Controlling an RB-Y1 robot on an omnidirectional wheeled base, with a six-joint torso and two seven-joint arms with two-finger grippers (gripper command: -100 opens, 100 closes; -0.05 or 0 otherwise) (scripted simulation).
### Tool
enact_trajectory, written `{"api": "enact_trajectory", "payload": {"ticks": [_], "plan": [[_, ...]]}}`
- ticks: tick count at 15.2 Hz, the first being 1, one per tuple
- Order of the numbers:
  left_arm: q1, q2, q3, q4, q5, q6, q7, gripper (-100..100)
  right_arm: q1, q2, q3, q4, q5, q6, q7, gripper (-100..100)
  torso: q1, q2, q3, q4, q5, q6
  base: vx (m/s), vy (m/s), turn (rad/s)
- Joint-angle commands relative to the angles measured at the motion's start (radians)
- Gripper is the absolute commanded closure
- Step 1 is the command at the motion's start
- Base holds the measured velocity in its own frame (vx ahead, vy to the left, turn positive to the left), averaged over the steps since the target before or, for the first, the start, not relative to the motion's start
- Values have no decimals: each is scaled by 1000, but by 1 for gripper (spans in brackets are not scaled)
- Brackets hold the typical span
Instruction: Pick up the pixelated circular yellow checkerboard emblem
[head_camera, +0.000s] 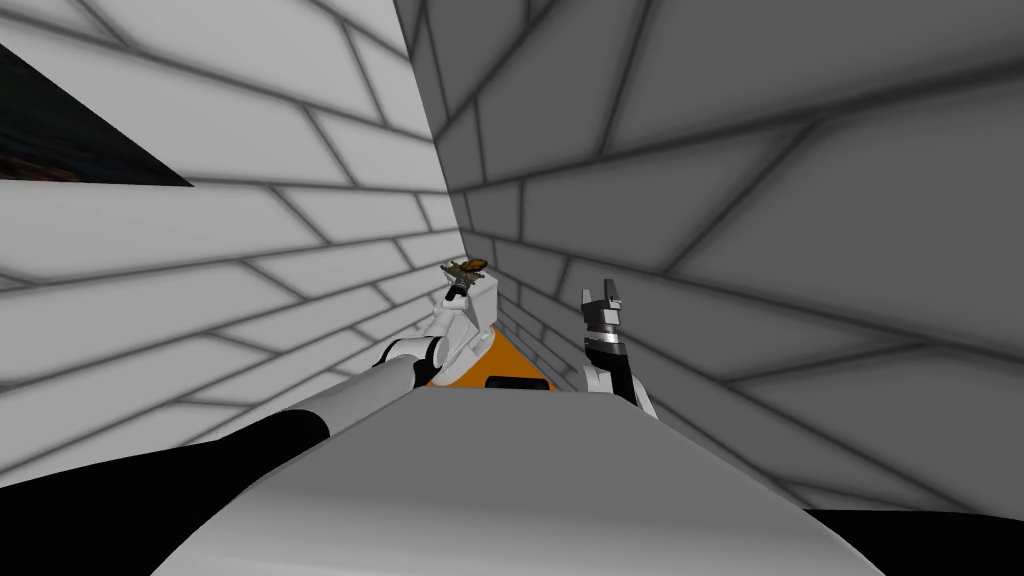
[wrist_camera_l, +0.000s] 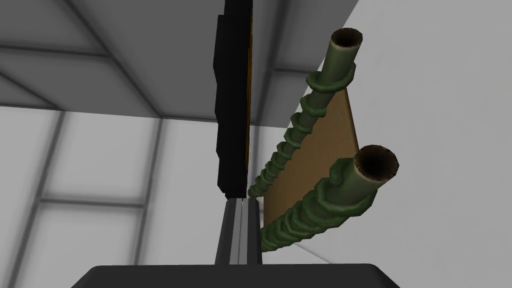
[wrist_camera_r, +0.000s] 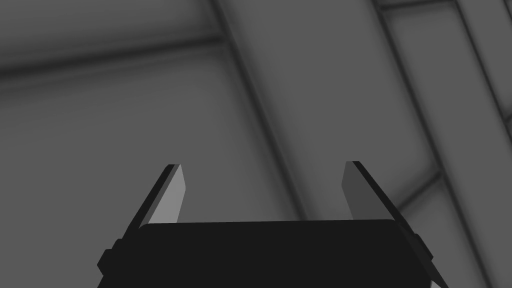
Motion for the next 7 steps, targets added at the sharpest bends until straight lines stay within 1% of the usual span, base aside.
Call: {"api": "enact_trajectory", "payload": {"ticks": [1,4,5,6,7], "plan": [[-23,2,14,-3,-5,30,-9,-100,0,0,0,0,0,0,0,0,0,0,0,0,0,0,0,0,-60],[-54,12,26,-8,-12,66,-13,-100,0,0,0,0,0,0,0,0,0,-1,-1,0,0,0,17,4,-51],[-34,8,18,-17,-8,51,-9,-100,0,0,0,0,0,0,0,0,0,-2,-1,0,0,0,13,2,-15],[-36,9,19,-19,-9,57,-10,-100,0,0,0,0,0,0,0,0,0,-1,-1,-1,0,0,0,0,0],[-36,9,19,-19,-9,57,-10,100,0,0,0,0,0,0,0,0,0,-1,-1,0,0,0,0,0,0]]}}
